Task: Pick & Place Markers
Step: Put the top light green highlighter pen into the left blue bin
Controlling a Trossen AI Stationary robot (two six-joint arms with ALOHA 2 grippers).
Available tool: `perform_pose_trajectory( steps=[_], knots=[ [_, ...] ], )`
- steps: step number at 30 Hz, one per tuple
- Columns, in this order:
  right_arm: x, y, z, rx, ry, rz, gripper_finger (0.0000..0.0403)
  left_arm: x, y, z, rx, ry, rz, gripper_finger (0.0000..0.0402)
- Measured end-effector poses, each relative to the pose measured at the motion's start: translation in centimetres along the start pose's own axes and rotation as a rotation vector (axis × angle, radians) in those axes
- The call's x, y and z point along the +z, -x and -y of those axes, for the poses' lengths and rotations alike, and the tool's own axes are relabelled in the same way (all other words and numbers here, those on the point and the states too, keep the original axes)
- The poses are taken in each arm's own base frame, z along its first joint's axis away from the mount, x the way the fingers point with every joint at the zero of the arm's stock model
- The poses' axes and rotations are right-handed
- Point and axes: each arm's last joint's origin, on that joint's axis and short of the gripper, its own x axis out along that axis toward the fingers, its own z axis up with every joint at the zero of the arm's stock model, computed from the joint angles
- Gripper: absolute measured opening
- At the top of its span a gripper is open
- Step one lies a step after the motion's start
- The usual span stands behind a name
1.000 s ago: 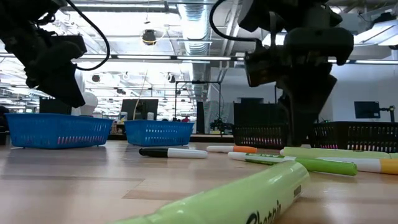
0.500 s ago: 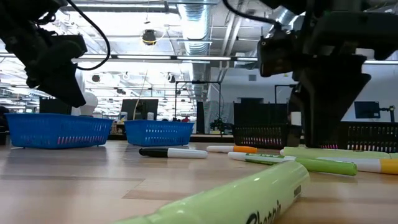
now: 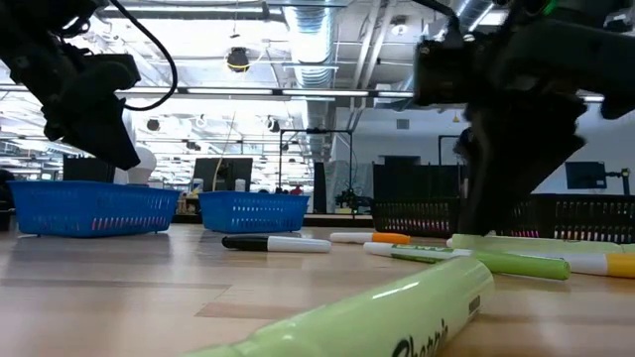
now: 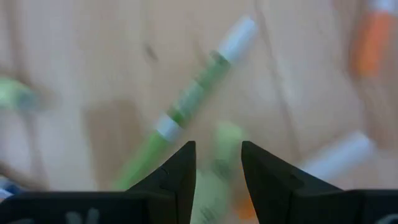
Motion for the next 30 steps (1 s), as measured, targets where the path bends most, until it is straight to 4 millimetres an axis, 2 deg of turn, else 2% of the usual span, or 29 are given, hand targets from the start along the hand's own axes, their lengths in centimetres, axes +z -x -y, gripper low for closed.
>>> perform_pose_trajectory(
  steps=[9,13,18,24,27,30],
  knots=[
    [-0.8,-1.9,0.6,-0.084,0.038,-0.076,0.0113,0.3,0.0,0.3,-0.03,-0.013,0.025,0.014],
    [-0.5,-2.0,0.7,-0.074,0.086,-0.064,0.0089,0.6,0.1,0.4,-0.045,-0.001,0.043,0.014],
    [0.4,-1.0,0.6,-0.04,0.127,-0.058,0.0058,0.8,0.1,0.6,-0.058,0.022,0.074,0.014],
    [3.3,1.5,0.0,-0.014,0.223,0.073,0.0078,1.2,0.2,0.8,-0.062,0.052,0.139,0.014],
    [5.2,2.5,-0.1,0.019,0.274,0.183,0.0084,1.6,0.3,1.2,-0.084,0.007,0.174,0.014],
    [7.7,3.1,0.1,0.038,0.309,0.367,0.0074,2.0,0.4,1.6,-0.105,-0.04,0.225,0.014]
  ],
)
